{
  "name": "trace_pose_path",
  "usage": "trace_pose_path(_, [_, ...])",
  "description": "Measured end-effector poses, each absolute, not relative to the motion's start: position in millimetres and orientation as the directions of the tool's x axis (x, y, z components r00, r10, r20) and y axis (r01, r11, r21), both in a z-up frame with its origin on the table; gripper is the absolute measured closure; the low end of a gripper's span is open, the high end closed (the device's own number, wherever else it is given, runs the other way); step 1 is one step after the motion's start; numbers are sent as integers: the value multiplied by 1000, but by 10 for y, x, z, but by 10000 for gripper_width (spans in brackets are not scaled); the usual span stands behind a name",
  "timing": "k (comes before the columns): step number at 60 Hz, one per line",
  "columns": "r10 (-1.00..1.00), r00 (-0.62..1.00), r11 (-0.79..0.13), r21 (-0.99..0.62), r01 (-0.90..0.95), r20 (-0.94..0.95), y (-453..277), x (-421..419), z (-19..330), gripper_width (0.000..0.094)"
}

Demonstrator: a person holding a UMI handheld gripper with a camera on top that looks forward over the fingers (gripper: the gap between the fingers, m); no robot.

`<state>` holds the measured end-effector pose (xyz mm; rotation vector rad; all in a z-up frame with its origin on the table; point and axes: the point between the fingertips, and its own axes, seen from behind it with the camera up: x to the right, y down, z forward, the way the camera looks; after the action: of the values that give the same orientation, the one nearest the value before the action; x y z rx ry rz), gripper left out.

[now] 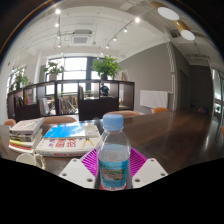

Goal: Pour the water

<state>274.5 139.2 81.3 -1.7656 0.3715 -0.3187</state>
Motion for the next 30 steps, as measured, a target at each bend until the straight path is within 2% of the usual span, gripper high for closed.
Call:
trace_pose_path(7, [-411,912,-194,-978,-79,8,1322,2762,833,564])
trace_pose_path(15, [-419,908,-204,-975,-91,2,1308,2772,828,458])
trace_pose_path(23, [-409,912,-251,-964,-86,25,1187,2709,728,96])
trace_pose_path(24, [-405,914,-259,-962,-83,30,1168,2693,704,71])
trace_pose_path(30, [-372,927,-323,-943,-75,54,924,2529,562,84])
